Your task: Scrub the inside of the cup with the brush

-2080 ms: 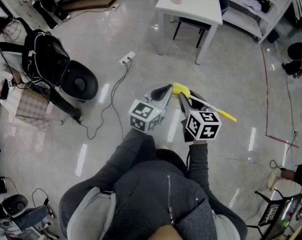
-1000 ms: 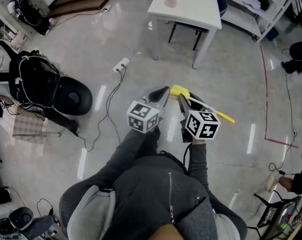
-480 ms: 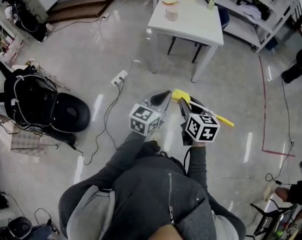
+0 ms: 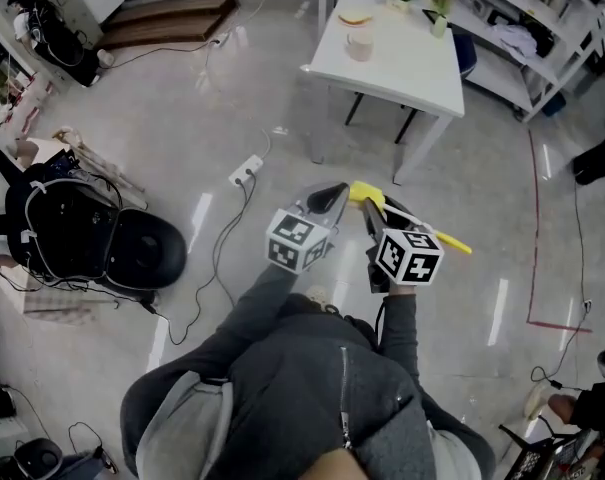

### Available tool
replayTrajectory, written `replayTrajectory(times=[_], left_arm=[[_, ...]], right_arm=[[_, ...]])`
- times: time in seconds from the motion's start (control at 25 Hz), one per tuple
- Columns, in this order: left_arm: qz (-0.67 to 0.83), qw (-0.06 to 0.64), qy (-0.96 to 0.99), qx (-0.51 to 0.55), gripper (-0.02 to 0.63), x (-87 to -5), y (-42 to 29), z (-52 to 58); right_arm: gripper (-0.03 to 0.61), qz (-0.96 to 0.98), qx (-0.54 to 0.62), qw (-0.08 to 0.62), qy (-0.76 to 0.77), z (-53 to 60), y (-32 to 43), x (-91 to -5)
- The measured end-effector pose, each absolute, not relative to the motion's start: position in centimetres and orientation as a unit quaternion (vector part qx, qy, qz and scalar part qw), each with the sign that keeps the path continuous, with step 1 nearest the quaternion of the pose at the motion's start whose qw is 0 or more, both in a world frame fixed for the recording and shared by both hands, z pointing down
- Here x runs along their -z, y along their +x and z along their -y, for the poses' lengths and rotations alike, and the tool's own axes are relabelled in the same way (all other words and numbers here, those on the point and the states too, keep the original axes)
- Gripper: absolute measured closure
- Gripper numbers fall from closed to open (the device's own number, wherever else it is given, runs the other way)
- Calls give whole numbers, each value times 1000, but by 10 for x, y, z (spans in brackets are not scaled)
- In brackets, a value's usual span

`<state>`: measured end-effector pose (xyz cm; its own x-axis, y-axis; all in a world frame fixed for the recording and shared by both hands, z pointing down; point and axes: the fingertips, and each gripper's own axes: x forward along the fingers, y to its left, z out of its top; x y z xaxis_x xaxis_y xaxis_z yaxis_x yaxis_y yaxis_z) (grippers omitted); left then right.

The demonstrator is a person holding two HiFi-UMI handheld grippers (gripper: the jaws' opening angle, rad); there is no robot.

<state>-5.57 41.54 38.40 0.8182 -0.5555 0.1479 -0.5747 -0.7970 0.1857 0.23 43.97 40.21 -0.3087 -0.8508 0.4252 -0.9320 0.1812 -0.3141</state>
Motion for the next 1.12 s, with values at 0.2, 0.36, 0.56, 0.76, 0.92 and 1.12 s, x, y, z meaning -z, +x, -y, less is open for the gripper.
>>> replayTrajectory(times=[0.2, 0.36, 0.56, 0.76, 0.92, 1.12], left_arm=[[300, 119, 945, -50, 604, -394, -61, -385], [307, 123, 942, -51, 604, -398, -69, -362], [311, 138, 939, -46, 604, -403, -71, -345], [314, 152, 936, -42, 604, -407, -74, -337], [319, 162, 933, -49, 604, -417, -77, -336], [328, 170, 928, -52, 604, -425, -80, -326]], right_arm=[[426, 773, -259, 100, 570, -407, -10, -411], [427, 768, -267, 98, 574, -385, -10, -414], [428, 763, -271, 108, 577, -369, -9, -420], [430, 763, -276, 120, 573, -364, -14, -423], [429, 766, -280, 126, 565, -363, -18, -428], [430, 763, -287, 125, 566, -348, -11, -434]])
